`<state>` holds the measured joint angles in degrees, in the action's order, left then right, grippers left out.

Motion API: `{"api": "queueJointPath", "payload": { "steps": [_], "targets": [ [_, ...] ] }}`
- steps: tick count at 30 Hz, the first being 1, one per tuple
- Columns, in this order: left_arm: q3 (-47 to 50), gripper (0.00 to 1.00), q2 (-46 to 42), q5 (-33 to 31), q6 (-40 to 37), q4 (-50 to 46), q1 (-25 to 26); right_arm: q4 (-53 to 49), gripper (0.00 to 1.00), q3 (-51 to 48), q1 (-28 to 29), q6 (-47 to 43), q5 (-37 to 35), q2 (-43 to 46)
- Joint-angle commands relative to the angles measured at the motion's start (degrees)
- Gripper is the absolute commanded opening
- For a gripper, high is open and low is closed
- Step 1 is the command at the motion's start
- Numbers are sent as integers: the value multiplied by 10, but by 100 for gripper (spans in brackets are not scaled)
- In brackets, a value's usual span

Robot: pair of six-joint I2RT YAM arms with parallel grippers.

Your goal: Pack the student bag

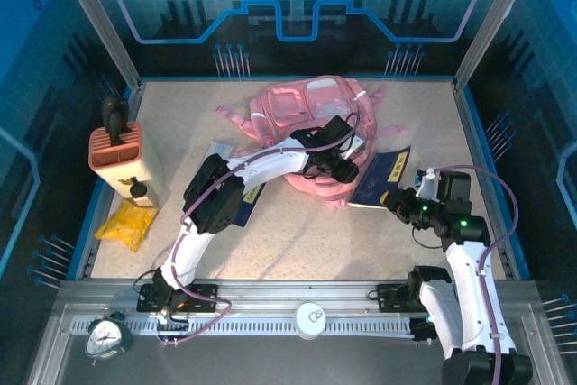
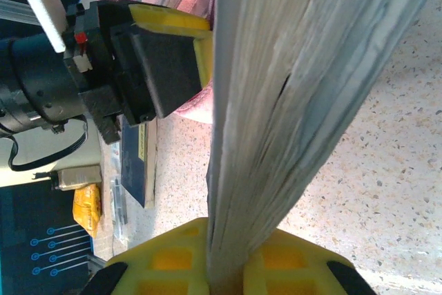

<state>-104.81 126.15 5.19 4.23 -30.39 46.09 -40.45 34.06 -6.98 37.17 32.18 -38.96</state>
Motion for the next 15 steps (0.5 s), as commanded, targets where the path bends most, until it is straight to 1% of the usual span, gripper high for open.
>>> {"api": "queueJointPath", "payload": {
  "steps": [1,4,8,12,15],
  "targets": [
    [-28,37,10,-29,1,-26,0,17,12,-10,-9,-11,22,7],
    [-19,39,-4,-30,0,-12,0,24,13,-12,-10,-9,28,8],
    [-25,42,-1,-67,0,-12,-2,32,13,-17,-10,-4,28,5],
    [-42,48,21,-43,-1,-13,-2,42,14,-19,-9,-2,35,2],
    [-84,48,52,-46,7,-50,-3,42,14,-19,-11,0,34,1]
  ]
}}
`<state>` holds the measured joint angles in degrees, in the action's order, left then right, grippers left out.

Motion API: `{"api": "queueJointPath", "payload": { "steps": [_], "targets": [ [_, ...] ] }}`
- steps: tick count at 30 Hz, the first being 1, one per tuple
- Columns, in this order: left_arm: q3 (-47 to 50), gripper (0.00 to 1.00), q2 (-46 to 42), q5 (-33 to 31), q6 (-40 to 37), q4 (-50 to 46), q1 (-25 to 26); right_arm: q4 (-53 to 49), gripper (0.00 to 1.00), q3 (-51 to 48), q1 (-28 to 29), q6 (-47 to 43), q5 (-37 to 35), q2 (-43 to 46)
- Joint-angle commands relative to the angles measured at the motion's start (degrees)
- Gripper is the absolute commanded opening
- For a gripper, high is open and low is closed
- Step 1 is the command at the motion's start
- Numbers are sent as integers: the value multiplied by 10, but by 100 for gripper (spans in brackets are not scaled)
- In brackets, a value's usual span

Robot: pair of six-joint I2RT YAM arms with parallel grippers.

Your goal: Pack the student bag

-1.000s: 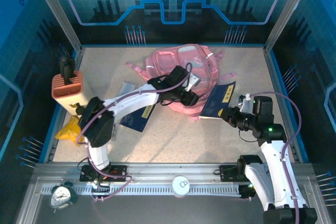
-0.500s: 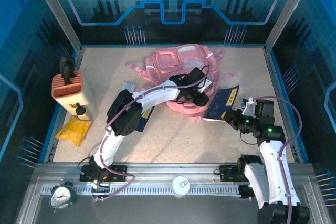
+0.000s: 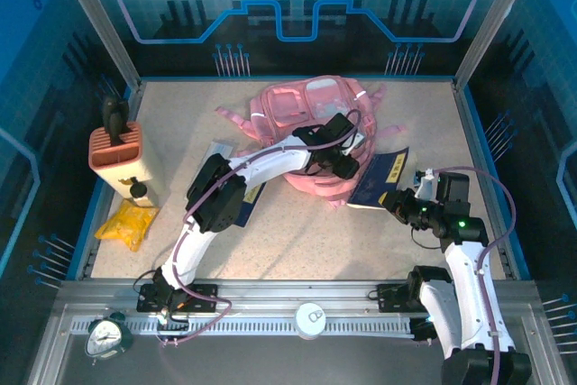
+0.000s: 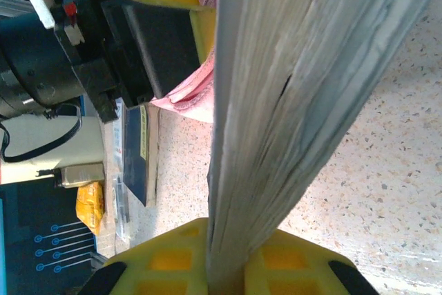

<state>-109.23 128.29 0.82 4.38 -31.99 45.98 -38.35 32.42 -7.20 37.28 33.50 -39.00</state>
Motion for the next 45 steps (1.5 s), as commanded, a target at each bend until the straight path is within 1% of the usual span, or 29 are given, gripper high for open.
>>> {"api": "queueJointPath", "payload": {
  "steps": [1,5,14,16,17,21,23,26,30,33,35,38,40,42,45],
  "targets": [
    [-47,47,37,1,8,-37,-1,22,14,-2,-9,0,23,2],
    [-50,40,43,5,12,-31,-4,21,14,-2,-8,-4,18,3],
    [-36,7,20,49,41,-13,-22,23,14,-6,-9,-3,22,2],
    [-33,1,8,61,41,-11,-22,22,14,-5,-8,-3,24,2],
    [-33,0,2,62,41,-12,-22,20,13,-3,-8,-7,24,2],
    [-29,0,-40,50,41,-20,-21,8,13,5,-9,-9,22,5],
    [-27,0,-69,33,40,-24,-21,-5,13,10,-9,-13,20,7],
    [-15,0,-115,24,32,-17,-21,-13,13,13,-9,-15,19,11],
    [-5,0,-161,5,10,-9,-22,24,13,6,1,1,55,6],
    [-12,0,-177,-5,-12,-16,-22,73,14,4,41,17,61,-22],
    [-21,0,-182,-16,-12,-22,-22,120,14,3,76,41,61,-45],
    [-29,0,-191,-10,-8,-20,-20,203,15,2,143,67,28,-81],
    [-32,0,-196,-1,0,-12,-21,258,16,8,179,70,5,-117],
    [-35,0,-200,-4,4,-5,-20,313,16,14,199,83,-4,-160],
    [-46,0,-203,-16,9,-7,-20,418,18,15,218,107,2,-238]
  ]
}}
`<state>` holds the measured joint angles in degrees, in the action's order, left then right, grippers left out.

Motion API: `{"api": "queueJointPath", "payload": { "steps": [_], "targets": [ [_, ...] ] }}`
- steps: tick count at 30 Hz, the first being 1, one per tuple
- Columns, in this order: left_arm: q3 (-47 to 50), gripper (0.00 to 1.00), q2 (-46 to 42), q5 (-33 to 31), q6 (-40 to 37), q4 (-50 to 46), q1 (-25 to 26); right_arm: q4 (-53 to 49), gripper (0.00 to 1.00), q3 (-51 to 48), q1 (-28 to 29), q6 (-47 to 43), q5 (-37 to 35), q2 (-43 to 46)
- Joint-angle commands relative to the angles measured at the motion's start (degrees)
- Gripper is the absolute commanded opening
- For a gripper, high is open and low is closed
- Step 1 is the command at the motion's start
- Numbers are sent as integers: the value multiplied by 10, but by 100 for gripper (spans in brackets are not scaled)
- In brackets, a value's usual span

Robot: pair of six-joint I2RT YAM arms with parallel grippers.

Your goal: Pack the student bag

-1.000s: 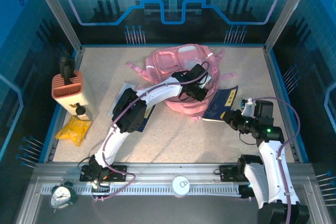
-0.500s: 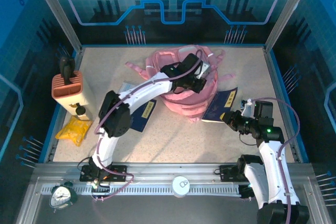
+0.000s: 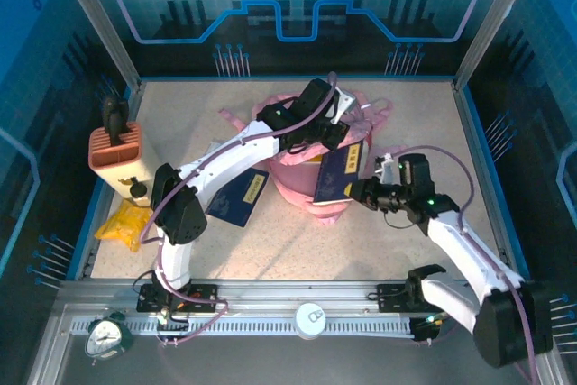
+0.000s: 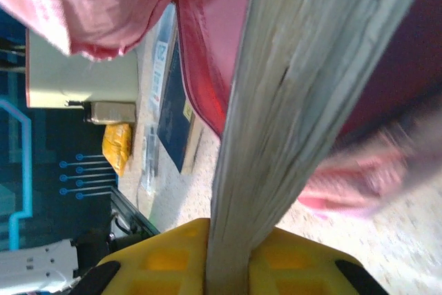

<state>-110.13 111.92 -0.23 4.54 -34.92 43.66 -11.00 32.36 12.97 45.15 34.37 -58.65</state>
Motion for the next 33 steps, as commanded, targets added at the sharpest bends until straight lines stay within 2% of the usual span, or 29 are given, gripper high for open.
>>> {"api": "queueJointPath", "payload": {
  "steps": [1,6,9,12,15,19,25,27,29,33],
  "targets": [
    [-37,0,-41,-8,11,25,3,170,18,19,18,34,-7,-67],
    [-33,0,-48,-30,23,45,3,278,21,40,23,41,-53,-174],
    [-32,0,-46,-27,35,55,3,312,21,86,22,38,-37,-264],
    [-35,0,-46,-34,39,58,3,297,26,123,14,52,-60,-335],
    [-35,0,-47,-37,39,58,3,332,36,118,4,78,-69,-373],
    [-34,0,-46,-42,38,53,2,331,47,81,12,78,-90,-341],
    [-31,0,-47,-41,39,56,2,184,58,30,31,4,-207,-208],
    [-33,0,-47,-40,38,58,2,138,58,21,41,-14,-234,-177],
    [-33,0,-46,-41,42,61,2,114,54,11,63,-26,-261,-155],
    [-37,0,-44,-37,50,73,3,140,42,1,125,-14,-298,-156]
  ]
}}
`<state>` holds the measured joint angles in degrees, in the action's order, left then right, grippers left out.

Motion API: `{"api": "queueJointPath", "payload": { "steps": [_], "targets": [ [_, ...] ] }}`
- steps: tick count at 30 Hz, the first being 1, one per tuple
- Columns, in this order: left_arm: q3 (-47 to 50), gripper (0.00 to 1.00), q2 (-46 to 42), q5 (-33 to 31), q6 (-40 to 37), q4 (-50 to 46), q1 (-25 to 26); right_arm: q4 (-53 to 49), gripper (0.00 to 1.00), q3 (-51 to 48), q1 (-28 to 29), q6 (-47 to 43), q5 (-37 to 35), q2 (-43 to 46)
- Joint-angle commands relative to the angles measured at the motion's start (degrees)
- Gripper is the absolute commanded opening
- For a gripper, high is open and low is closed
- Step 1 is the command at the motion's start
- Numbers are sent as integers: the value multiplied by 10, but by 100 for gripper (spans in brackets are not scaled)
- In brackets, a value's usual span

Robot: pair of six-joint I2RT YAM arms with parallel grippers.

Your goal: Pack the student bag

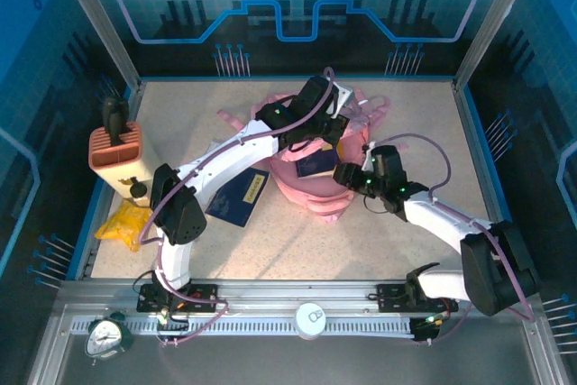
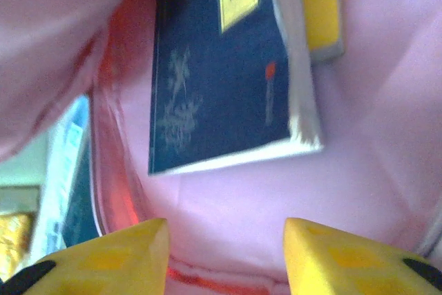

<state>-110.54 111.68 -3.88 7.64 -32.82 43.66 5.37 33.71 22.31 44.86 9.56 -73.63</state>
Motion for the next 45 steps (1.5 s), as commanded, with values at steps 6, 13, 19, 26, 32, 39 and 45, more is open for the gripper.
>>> {"api": "queueJointPath", "payload": {
  "steps": [6,13,19,26,32,39,45],
  "targets": [
    [-45,0,-36,3,39,65,2,97,25,15,99,22,-89,-104],
    [-68,0,-22,20,67,74,3,258,19,43,118,35,-189,-210],
    [-90,0,1,14,80,68,3,320,20,72,118,1,-251,-259],
    [-93,0,11,1,83,66,2,315,29,34,151,-63,-252,-191],
    [-87,0,10,6,69,48,1,235,48,-42,175,-115,-271,-53],
    [-56,0,17,7,67,35,1,39,70,-70,181,-151,-268,104],
    [1,0,23,15,84,50,3,-118,94,-85,180,-143,-283,244]
  ]
}}
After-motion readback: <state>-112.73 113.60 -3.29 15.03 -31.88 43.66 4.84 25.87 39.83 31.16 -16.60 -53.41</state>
